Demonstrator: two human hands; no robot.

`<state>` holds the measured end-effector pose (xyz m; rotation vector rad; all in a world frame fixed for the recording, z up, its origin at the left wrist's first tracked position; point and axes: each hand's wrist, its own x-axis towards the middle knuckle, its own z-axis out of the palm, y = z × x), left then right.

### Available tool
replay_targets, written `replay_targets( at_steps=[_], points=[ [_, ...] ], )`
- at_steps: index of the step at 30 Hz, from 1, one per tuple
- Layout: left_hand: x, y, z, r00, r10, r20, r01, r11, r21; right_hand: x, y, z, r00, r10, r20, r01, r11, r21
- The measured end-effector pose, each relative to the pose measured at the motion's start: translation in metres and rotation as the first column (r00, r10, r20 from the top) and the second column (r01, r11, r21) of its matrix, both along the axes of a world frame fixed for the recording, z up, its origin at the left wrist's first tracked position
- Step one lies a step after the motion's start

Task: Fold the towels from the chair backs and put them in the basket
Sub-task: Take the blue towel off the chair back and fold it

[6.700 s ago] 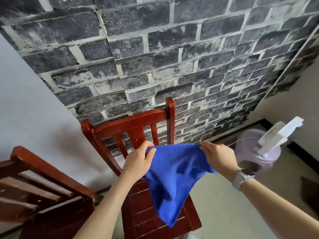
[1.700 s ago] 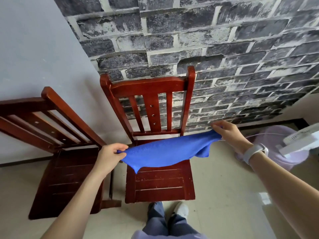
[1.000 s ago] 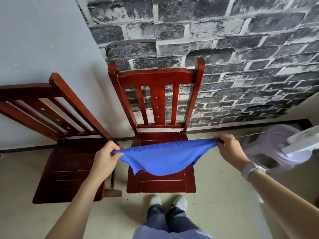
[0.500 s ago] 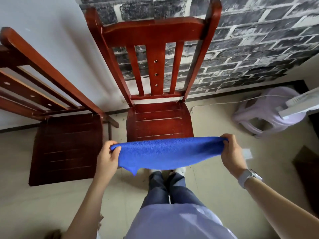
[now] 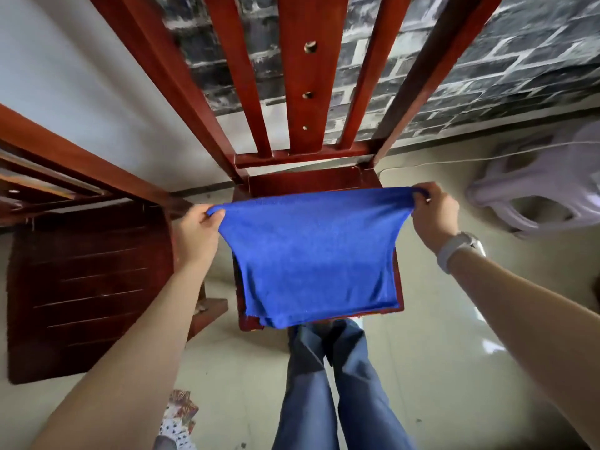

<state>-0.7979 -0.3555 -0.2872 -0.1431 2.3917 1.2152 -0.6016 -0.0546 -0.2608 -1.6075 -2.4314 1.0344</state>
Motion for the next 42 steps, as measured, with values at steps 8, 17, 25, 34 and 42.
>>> replay_targets(
  at_steps=[8, 17, 25, 34, 42],
  points=[
    [-0.018, 0.038, -0.073, 0.998, -0.041, 0.052, 0.042, 0.998, -0.035, -0.038, 0.008, -0.070, 0.978, -0.208, -0.004, 0.203, 0.961, -0.186],
    [0.102, -0.033, -0.124, 0.974, -0.019, 0.226, 0.116, 0.899, -0.423, 0.075, -0.054, -0.132, 0.920, -0.037, 0.389, 0.170, 0.935, -0.312],
    [0.128, -0.039, -0.135, 0.989, 0.006, 0.146, 0.060, 0.895, -0.442, 0.095, -0.078, -0.156, 0.914, -0.003, 0.405, 0.139, 0.941, -0.307],
    [0.135, -0.054, -0.113, 0.853, 0.385, 0.353, -0.393, 0.918, -0.054, 0.116, -0.076, -0.136, 0.972, -0.208, 0.108, 0.227, 0.951, -0.208],
    [0.165, -0.051, -0.132, 0.951, 0.232, 0.206, -0.147, 0.921, -0.361, 0.139, -0.074, -0.151, 0.941, -0.197, 0.277, 0.288, 0.894, -0.342]
  ],
)
